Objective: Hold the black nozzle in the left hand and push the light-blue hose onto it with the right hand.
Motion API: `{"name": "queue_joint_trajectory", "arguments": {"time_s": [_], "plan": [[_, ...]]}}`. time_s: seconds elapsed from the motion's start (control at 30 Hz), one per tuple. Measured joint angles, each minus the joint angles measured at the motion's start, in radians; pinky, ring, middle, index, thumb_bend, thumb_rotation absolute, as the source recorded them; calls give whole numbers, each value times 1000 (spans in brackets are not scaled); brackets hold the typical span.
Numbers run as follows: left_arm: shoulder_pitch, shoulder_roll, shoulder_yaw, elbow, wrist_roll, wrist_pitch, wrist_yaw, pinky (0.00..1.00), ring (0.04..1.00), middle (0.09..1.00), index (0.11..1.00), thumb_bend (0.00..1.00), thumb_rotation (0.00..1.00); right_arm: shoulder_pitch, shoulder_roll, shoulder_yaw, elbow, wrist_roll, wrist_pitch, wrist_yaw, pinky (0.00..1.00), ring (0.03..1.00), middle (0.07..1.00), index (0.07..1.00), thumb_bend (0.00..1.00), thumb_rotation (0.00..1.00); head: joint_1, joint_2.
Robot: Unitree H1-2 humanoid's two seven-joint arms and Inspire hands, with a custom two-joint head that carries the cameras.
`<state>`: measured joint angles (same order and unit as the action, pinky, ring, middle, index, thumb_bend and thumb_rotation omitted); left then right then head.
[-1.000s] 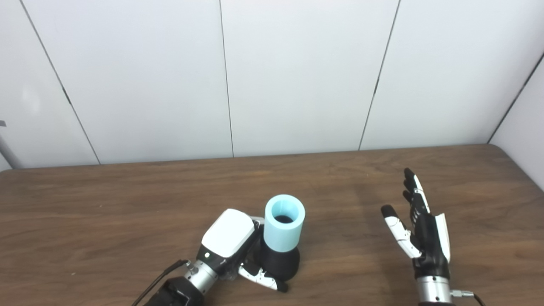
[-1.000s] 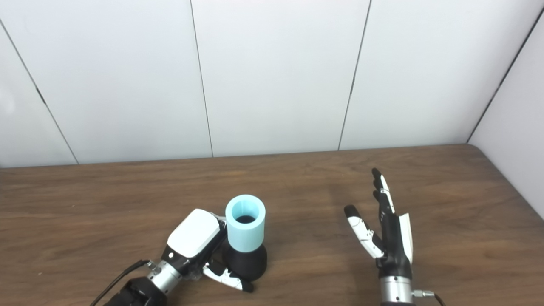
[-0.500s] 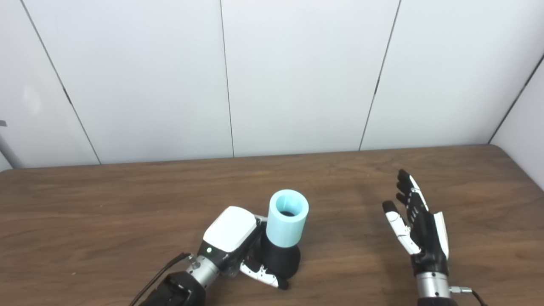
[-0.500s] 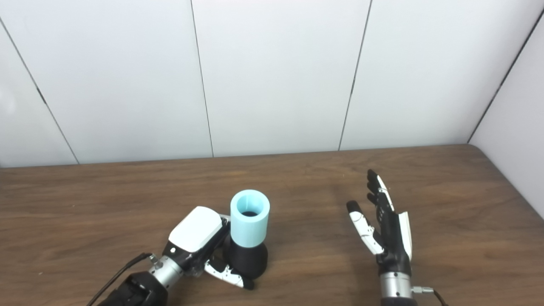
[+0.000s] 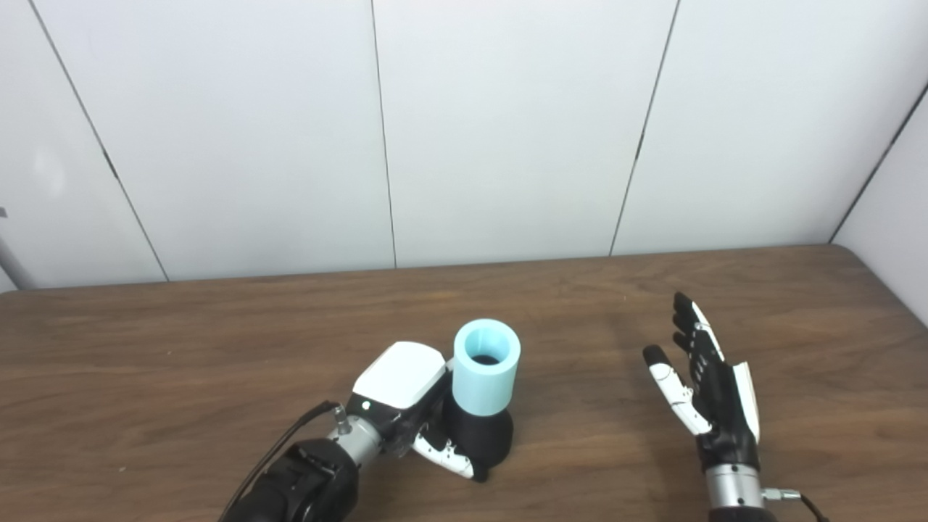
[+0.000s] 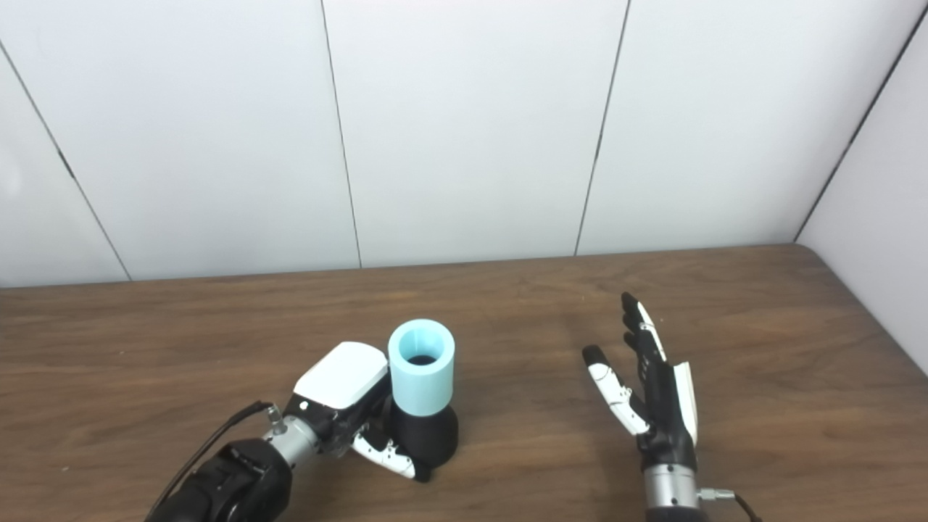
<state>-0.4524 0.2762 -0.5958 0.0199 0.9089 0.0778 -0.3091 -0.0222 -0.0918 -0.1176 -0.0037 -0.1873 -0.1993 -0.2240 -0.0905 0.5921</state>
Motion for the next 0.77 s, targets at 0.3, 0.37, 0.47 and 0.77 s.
{"name": "queue_joint_trajectory", "arguments": {"time_s": [0.3,0.37,0.47,0.77], "plan": [[-13,5,54,-84,-46,138,-207,965,993,978,964,1000,248,-1,0,13,0,0,0,3,889,919,929,910,463,692,25,-9],[12,20,116,-127,-115,183,-262,989,999,984,970,1000,231,-3,0,16,0,0,-1,3,899,924,932,913,464,684,32,-11],[72,64,230,-214,-260,253,-330,901,981,992,985,1000,219,-6,0,16,2,9,-1,10,906,932,938,918,466,669,40,-18],[230,236,465,-306,-566,312,-363,846,952,997,999,1000,122,-10,-10,16,17,21,-5,27,890,928,939,917,451,659,46,-31]]}}
